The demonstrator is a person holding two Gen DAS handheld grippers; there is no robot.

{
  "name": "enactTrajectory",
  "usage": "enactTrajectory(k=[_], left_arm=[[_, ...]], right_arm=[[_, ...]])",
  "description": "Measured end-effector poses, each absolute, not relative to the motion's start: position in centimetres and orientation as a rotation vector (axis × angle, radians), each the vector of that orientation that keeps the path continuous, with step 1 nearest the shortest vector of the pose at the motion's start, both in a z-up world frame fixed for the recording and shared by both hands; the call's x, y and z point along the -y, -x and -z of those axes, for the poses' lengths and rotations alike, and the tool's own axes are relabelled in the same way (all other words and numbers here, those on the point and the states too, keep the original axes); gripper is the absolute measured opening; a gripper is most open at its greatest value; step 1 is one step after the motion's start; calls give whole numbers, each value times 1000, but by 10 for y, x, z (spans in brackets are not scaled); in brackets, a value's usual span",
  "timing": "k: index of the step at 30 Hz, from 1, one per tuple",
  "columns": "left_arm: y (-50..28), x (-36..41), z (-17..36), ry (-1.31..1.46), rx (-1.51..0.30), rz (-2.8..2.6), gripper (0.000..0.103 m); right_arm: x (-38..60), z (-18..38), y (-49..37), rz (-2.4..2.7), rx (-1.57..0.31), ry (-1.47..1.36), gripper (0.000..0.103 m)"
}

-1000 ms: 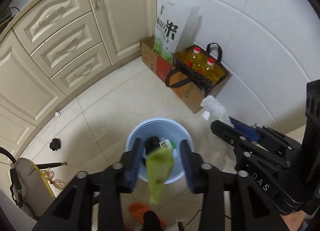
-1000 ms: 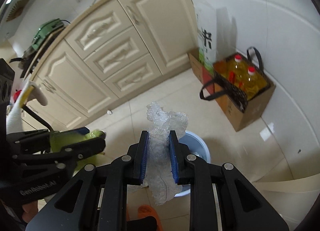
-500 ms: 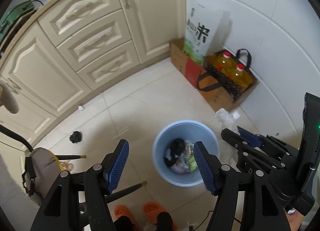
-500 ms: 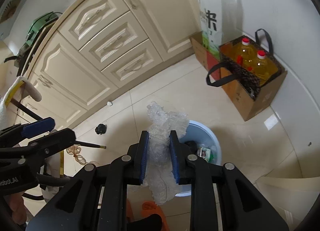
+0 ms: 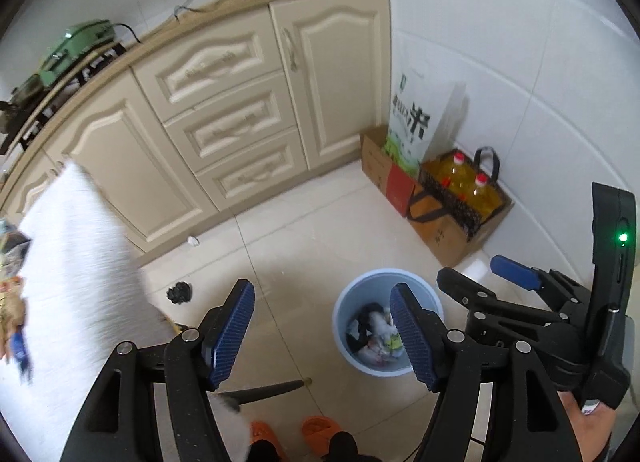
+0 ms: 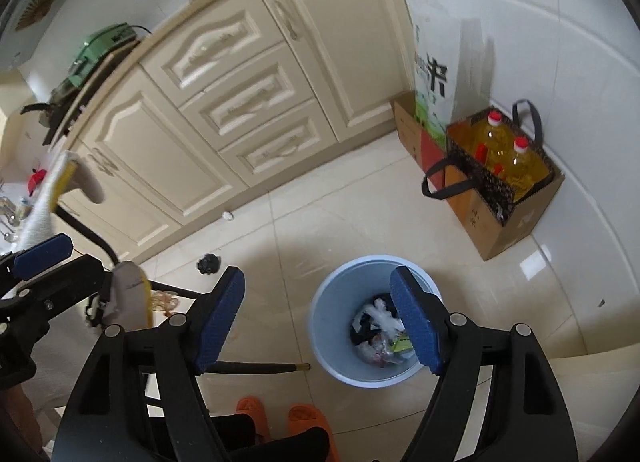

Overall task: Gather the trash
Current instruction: 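Grasp the blue chocolate bar with the right tool while the left tool grasps a bread roll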

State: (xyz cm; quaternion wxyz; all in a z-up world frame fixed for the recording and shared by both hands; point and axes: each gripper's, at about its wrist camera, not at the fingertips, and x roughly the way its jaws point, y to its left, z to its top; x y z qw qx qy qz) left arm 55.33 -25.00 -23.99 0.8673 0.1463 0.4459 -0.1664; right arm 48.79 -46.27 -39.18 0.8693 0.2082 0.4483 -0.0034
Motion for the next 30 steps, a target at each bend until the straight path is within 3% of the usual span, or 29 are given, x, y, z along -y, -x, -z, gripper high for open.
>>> enactTrajectory(k=[4, 13, 23, 26, 30], left_arm=[[-521, 204, 201, -249, -856, 309, 75], [-438, 73, 142, -174, -708, 130, 87], [-384, -74, 137, -40, -729, -120, 88], [-372, -102, 141, 8, -735, -170, 88], [-364, -131, 145, 34, -760, -206, 88]], right_arm=[[430, 345, -477, -29, -878, -374, 79], [311, 244, -466, -184, -739, -197, 94], [137, 250, -500, -453, -832, 32, 94], [92, 266, -515, -490, -870, 112, 89], [61, 278, -537, -513, -908, 158, 69]])
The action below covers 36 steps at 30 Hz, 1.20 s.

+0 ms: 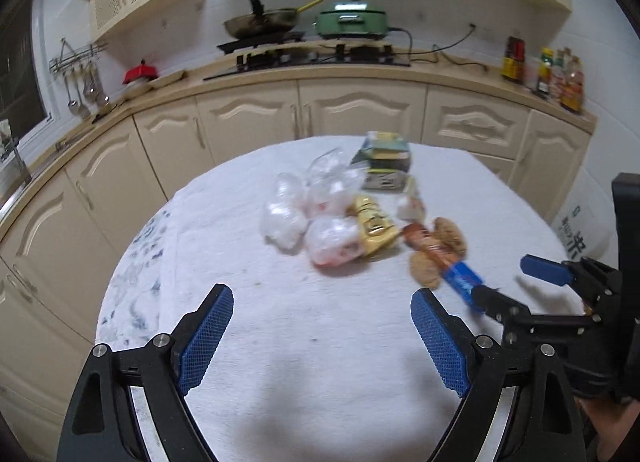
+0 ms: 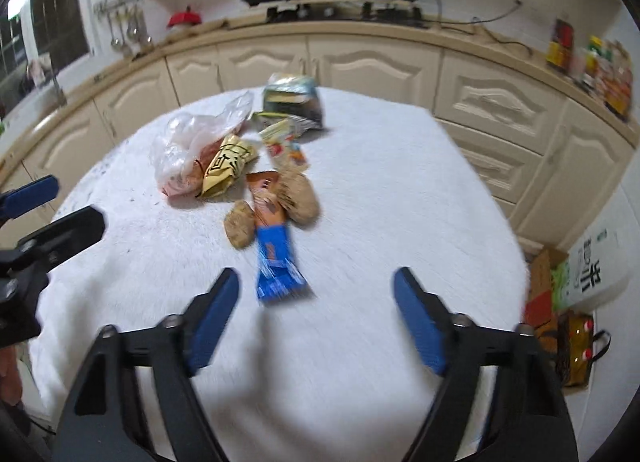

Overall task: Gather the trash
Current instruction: 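Grasp the blue chocolate bar with the right tool while the left tool grasps a bread roll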

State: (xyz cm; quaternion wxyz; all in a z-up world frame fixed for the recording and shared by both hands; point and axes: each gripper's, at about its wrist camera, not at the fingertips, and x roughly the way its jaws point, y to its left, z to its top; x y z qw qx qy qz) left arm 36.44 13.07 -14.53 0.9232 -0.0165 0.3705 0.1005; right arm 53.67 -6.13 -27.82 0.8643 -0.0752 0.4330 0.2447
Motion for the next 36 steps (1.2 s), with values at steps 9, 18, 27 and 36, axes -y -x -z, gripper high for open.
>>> enactTrajectory(k=[9, 18, 27, 36], left_arm=[[-390, -143, 153, 61, -815, -198, 88], [-478, -117, 165, 59, -848, -121, 87], [-537, -78, 193, 52, -922, -106, 77], [-560, -77, 204, 43, -931, -104, 33]], right_arm=[[33, 297, -562, -599, -956, 172, 44], [66, 270, -539, -634, -826, 128, 19], [121, 278, -550, -545, -826, 40, 19], [137, 288, -556, -563, -837, -19, 19]])
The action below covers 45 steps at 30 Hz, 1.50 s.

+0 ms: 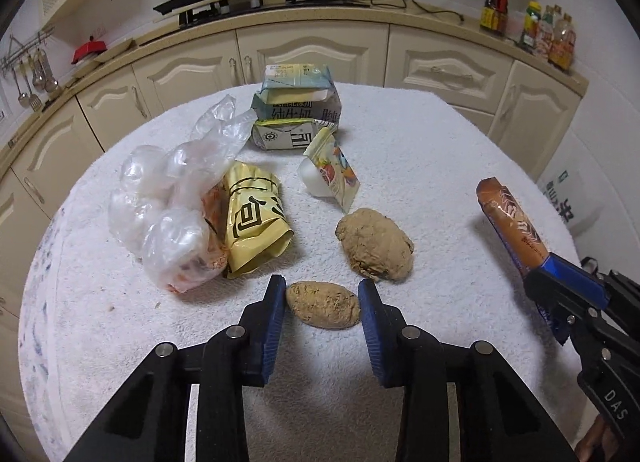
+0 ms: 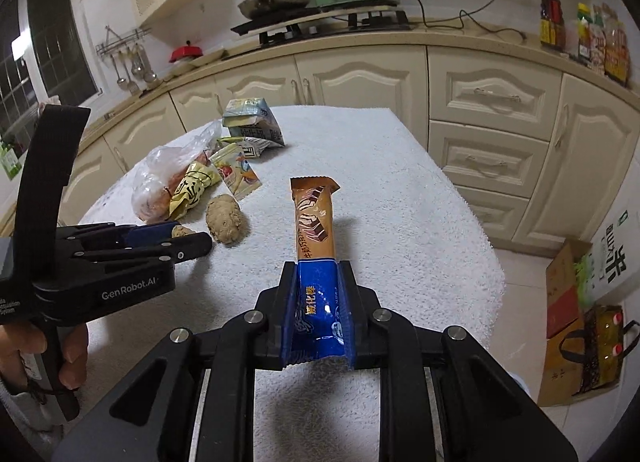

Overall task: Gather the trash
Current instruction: 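Grasp the blue chocolate bar with the right tool while the left tool grasps a bread roll, then carry the chocolate bar and bread roll over the blue bin and open both tools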

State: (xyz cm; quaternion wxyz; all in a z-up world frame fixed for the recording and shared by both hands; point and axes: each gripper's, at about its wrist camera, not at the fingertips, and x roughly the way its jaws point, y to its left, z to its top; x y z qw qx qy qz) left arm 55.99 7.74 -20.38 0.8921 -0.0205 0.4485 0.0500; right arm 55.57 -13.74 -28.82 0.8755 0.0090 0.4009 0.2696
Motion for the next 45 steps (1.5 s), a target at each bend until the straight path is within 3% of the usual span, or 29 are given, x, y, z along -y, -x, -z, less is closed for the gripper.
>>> enactTrajectory(k=[11, 20, 27, 38, 40, 45], left_arm=[[-526, -31, 166, 35, -811, -39, 33], [-525, 87, 162, -49, -798, 166, 33], [-550, 181, 200, -114, -894, 327, 33], [-617, 270, 305, -185, -1120, 418, 33], [-631, 280, 322, -217, -1140, 414, 33], [-668, 313, 353, -241, -1190, 415, 33]], right_arm=[[173, 273, -529, -549, -791, -77, 19], [290, 265, -491, -351, -751, -154, 19], [389, 318, -474, -160, -846, -239, 19], [466, 437, -494, -34, -1025, -440, 22], [474, 453, -496, -12, -1045, -460, 26], [486, 466, -490, 18, -1063, -467, 53]])
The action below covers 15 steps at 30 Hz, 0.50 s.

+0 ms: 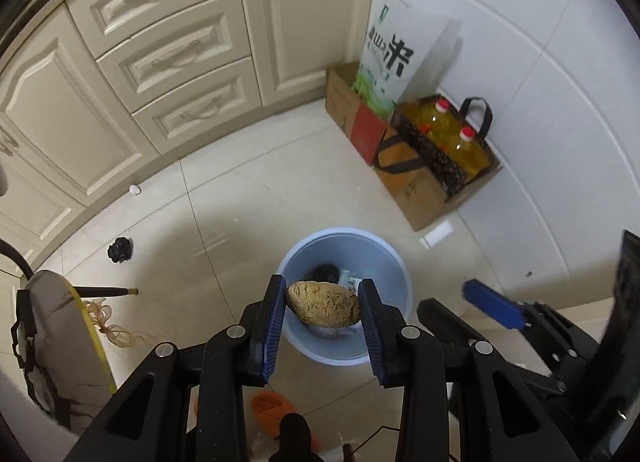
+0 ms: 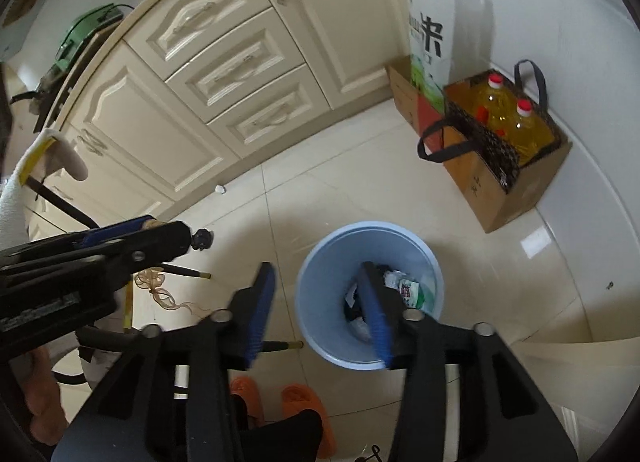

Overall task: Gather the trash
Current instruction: 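Carry the chocolate bar and bread roll over the blue bin and open both tools, then return to the table and grasp the second bread roll with the right tool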

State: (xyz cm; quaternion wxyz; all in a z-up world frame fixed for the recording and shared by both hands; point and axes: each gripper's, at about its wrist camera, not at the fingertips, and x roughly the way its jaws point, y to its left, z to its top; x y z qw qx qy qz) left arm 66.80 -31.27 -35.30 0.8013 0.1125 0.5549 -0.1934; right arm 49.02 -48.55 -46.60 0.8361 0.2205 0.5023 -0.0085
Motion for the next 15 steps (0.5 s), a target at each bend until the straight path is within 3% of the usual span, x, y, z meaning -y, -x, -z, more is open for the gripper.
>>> enactTrajectory(k=[7, 9, 11, 15], left_arm=[[-679, 339, 376, -267, -1194, 446, 36], [-679, 340, 378, -280, -1182, 430, 59], [-675, 337, 373, -281, -1163, 418, 73], [-660, 327, 357, -275, -1132, 388, 77]], right_arm=[[493, 463, -482, 41, -1057, -467, 55], [494, 462, -480, 46, -1053, -469, 55], [494, 458, -478, 49, -1049, -472, 56], [490, 445, -474, 57, -1032, -458, 60]])
